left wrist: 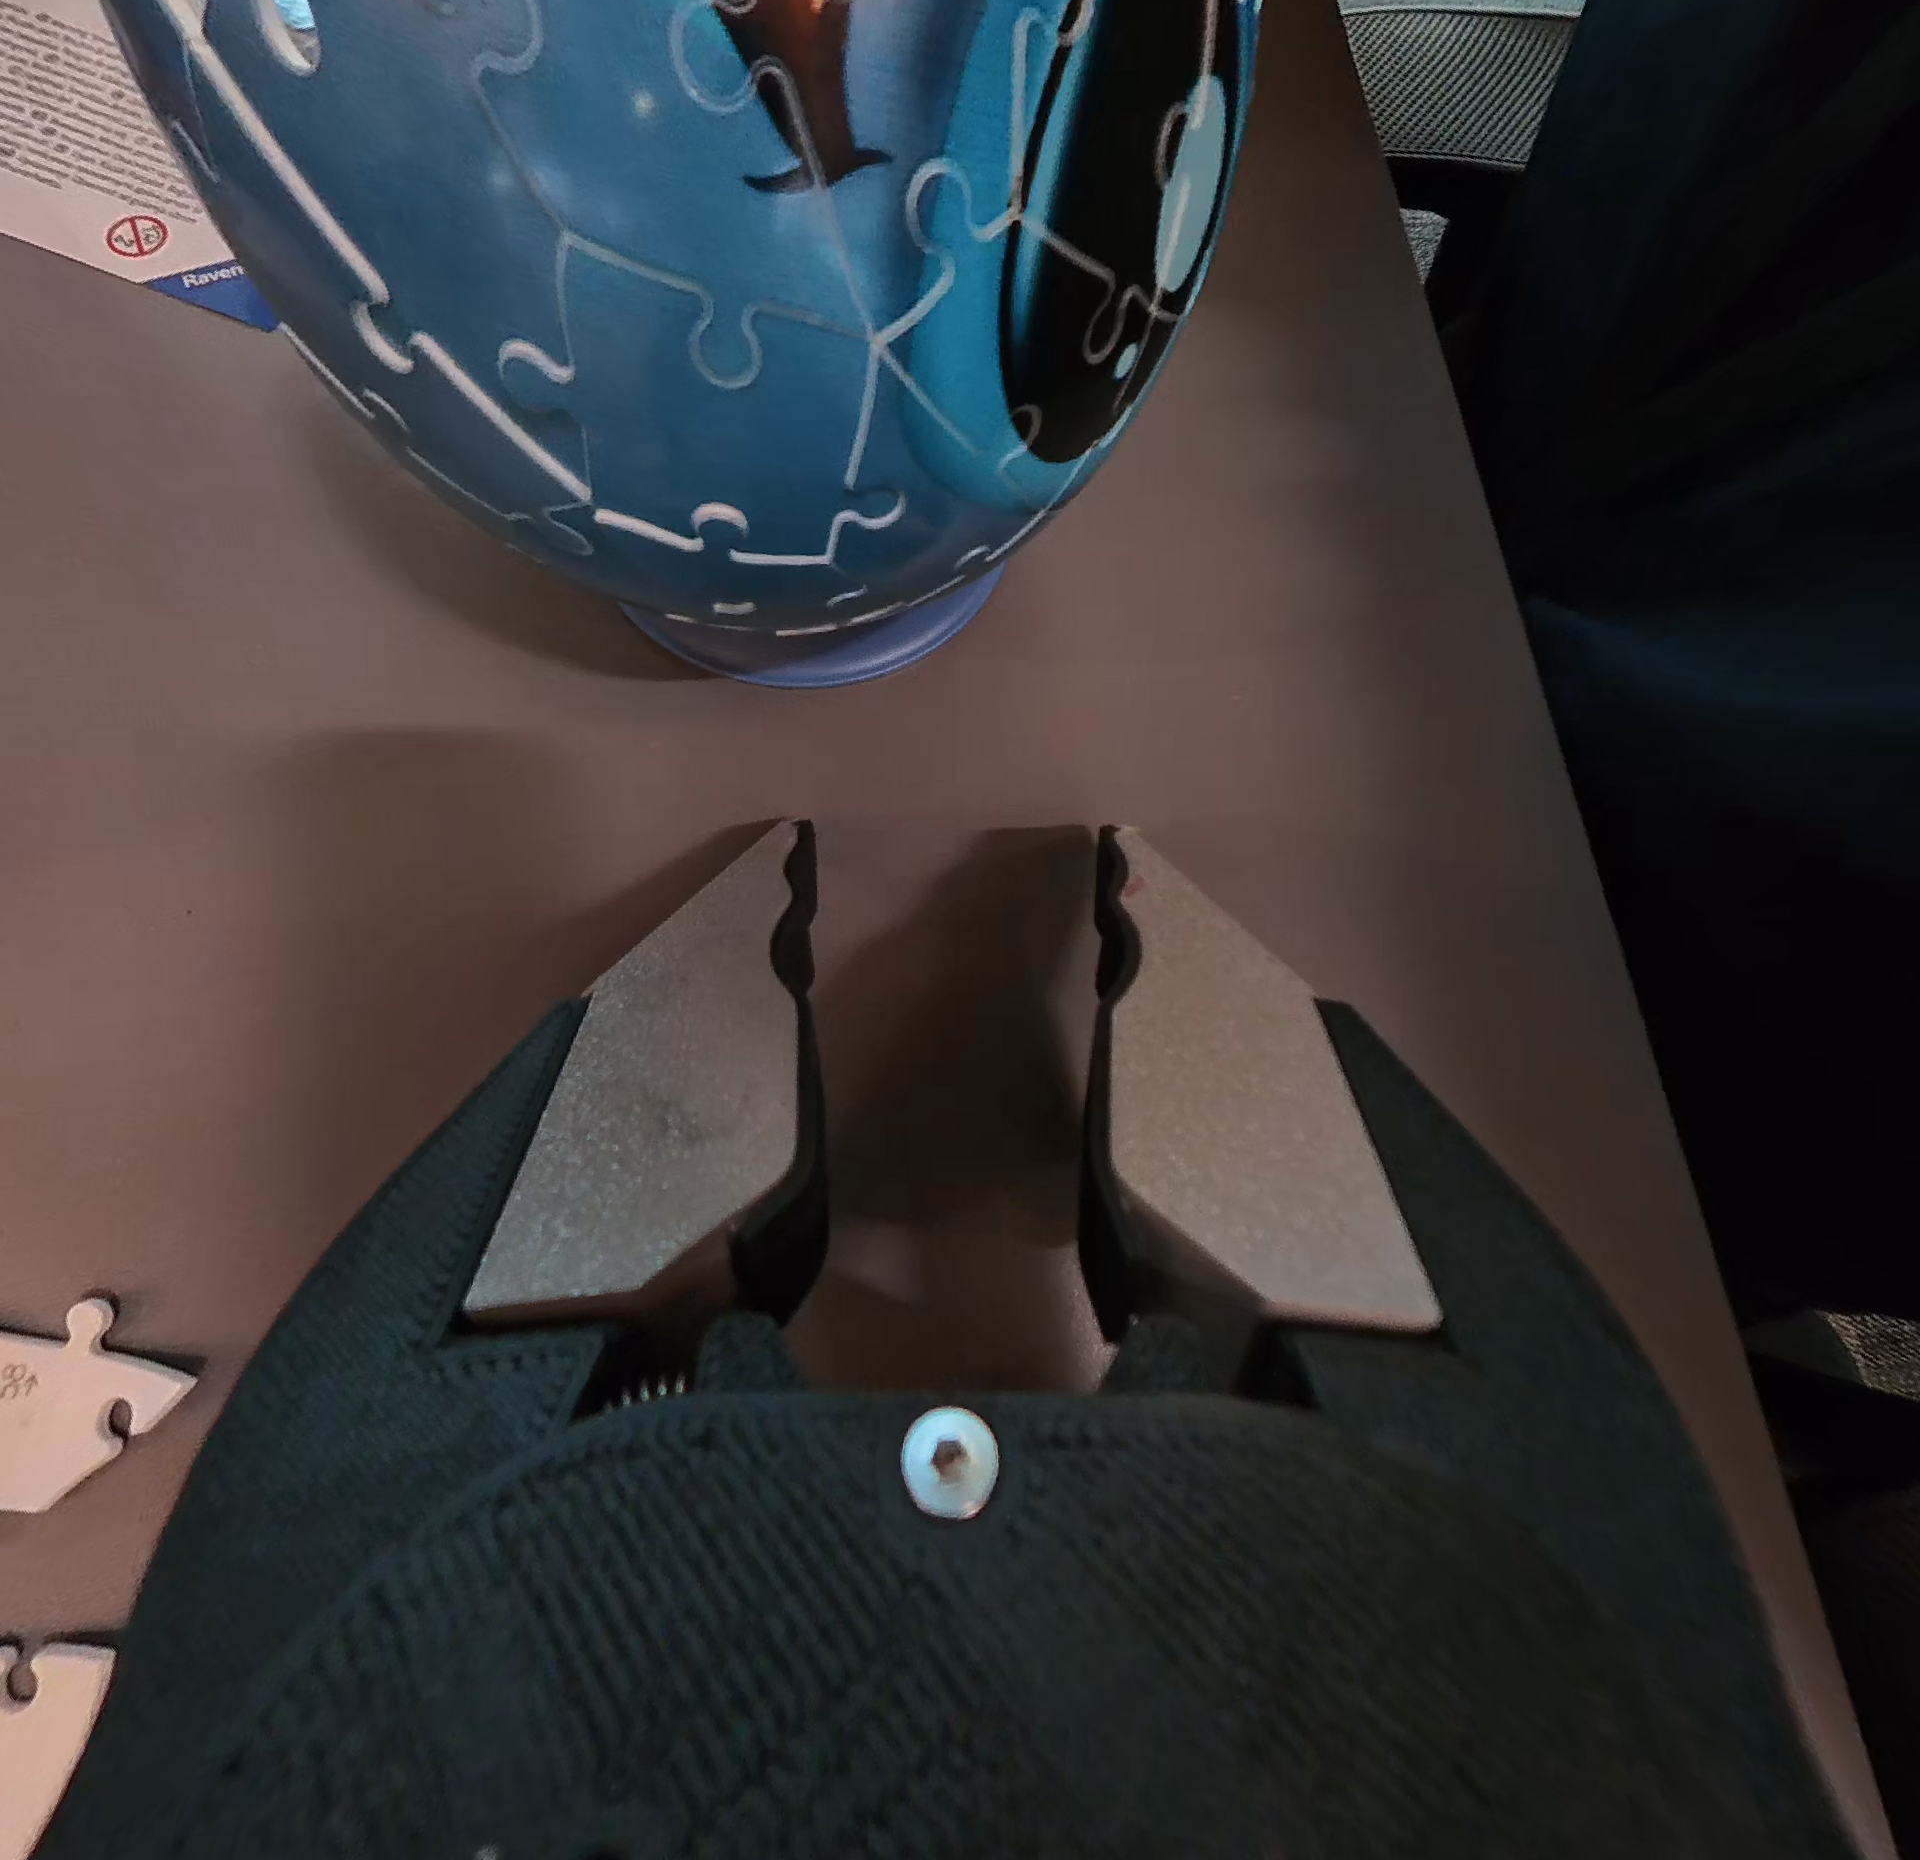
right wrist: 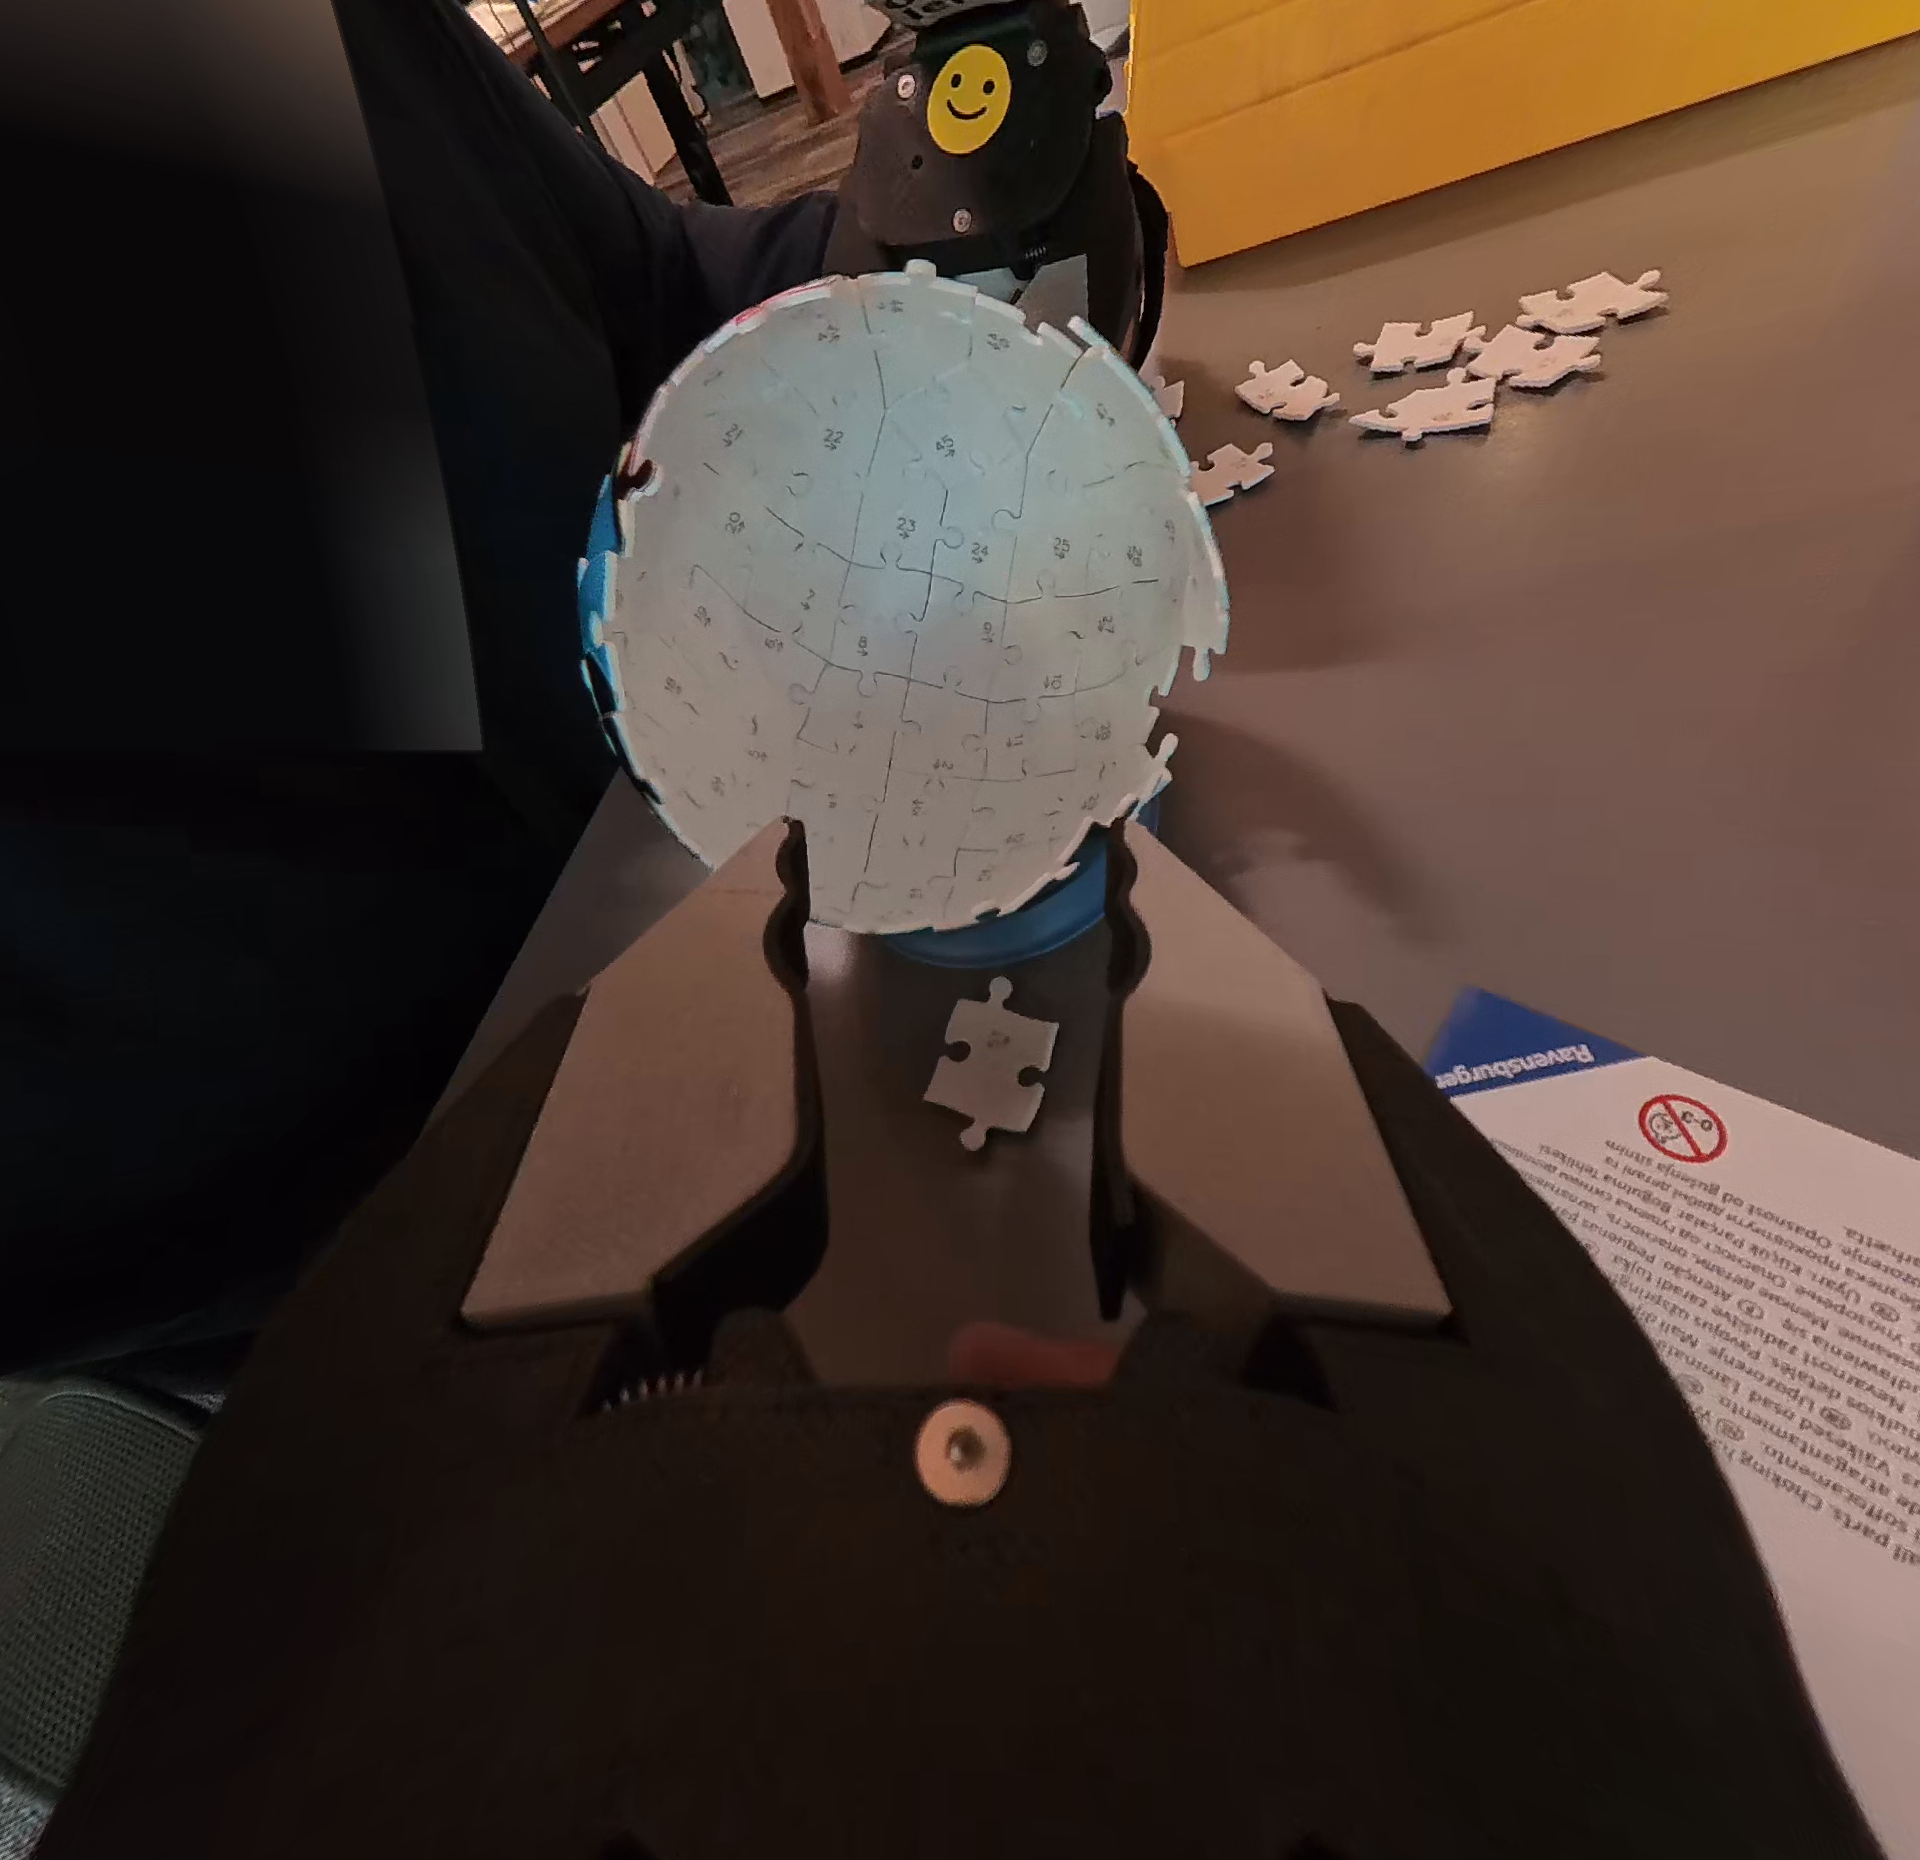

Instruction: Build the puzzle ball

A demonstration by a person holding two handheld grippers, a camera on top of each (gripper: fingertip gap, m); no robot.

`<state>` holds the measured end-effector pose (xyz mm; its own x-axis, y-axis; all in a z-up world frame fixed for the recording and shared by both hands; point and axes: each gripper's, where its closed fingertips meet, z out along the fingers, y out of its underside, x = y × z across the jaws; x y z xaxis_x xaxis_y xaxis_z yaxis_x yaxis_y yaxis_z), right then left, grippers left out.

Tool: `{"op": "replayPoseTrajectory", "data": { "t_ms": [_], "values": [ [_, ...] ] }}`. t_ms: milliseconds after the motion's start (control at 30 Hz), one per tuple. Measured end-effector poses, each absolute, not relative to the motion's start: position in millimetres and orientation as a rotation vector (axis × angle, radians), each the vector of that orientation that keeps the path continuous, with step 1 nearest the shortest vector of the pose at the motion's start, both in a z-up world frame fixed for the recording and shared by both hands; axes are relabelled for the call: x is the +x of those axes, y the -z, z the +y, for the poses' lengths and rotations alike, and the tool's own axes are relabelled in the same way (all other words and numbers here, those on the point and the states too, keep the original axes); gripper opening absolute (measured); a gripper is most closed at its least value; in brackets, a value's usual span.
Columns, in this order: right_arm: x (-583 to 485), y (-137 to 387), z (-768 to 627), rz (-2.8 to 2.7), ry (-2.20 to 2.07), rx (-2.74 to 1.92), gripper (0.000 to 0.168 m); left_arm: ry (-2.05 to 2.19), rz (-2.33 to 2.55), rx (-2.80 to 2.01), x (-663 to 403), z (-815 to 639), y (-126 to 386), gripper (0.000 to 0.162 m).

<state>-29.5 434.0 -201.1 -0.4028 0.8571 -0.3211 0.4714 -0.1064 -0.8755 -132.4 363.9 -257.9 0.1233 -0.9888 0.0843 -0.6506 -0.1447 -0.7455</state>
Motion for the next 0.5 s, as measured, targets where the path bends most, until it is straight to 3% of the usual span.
{"op": "replayPoseTrajectory", "data": {
  "t_ms": [500],
  "values": [
    [-11.7,203.2,421.0,-1.941,-1.495,-1.457,0.053,0.797,1.584,-1.857,-132.6,363.9,258.0,0.052]
  ]
}}
